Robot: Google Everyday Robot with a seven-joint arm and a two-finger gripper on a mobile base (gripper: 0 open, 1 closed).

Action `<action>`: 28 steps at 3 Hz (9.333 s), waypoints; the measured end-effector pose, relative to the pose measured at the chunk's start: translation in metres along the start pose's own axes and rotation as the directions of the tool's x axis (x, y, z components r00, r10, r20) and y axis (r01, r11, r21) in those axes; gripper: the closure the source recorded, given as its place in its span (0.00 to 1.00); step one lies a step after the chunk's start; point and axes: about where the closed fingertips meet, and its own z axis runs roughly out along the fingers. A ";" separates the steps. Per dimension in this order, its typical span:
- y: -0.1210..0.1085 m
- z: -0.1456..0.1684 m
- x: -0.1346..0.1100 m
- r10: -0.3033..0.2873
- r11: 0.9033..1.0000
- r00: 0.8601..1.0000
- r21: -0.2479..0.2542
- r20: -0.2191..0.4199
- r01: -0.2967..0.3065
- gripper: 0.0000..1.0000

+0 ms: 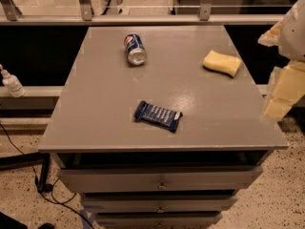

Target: Place pepsi can upright

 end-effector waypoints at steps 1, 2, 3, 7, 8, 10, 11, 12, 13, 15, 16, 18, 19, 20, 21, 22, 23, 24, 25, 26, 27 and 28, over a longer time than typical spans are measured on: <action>-0.004 0.002 -0.003 0.008 1.000 1.000 0.015 0.010 -0.009 0.00; -0.034 0.026 -0.010 0.067 0.997 0.996 0.040 0.052 -0.070 0.00; -0.078 0.055 -0.019 0.160 0.983 0.983 0.072 0.088 -0.167 0.00; -0.192 0.109 -0.061 0.573 0.794 0.799 0.118 0.181 -0.596 0.00; -0.192 0.109 -0.061 0.573 0.794 0.799 0.118 0.181 -0.596 0.00; -0.216 0.121 -0.087 0.634 0.742 0.742 0.098 0.216 -0.663 0.00; -0.250 0.144 -0.127 0.701 0.679 0.674 0.071 0.234 -0.731 0.00; -0.272 0.157 -0.174 0.735 0.645 0.627 0.020 0.260 -0.764 0.00; -0.276 0.170 -0.226 0.755 0.631 0.595 -0.062 0.276 -0.773 0.00; -0.264 0.210 -0.287 0.785 0.613 0.578 -0.142 0.224 -0.777 0.00; -0.263 0.233 -0.296 0.784 0.617 0.595 -0.113 0.180 -0.779 0.00; -0.258 0.260 -0.286 0.763 0.646 0.640 -0.067 0.091 -0.760 0.00; -0.252 0.264 -0.290 0.737 0.676 0.673 -0.073 0.066 -0.733 0.00; -0.248 0.265 -0.300 0.717 0.697 0.694 -0.071 0.060 -0.714 0.15; -0.245 0.268 -0.309 0.695 0.719 0.718 -0.058 0.052 -0.692 0.39; -0.244 0.270 -0.316 0.679 0.734 0.733 -0.042 0.044 -0.678 0.62; -0.245 0.262 -0.319 0.671 0.741 0.740 -0.023 0.054 -0.671 0.85; -0.257 0.234 -0.317 0.674 0.734 0.729 -0.002 0.124 -0.679 1.00; -0.273 0.199 -0.305 0.684 0.710 0.688 -0.003 0.242 -0.704 1.00; -0.277 0.147 -0.277 0.671 0.692 0.631 -0.024 0.390 -0.721 1.00; -0.258 0.077 -0.243 0.607 0.704 0.576 -0.033 0.547 -0.710 1.00; -0.217 0.056 -0.240 0.523 0.764 0.559 -0.063 0.644 -0.642 1.00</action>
Offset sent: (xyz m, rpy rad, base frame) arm 0.1001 0.0056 -0.0378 0.1404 -0.0853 -0.1463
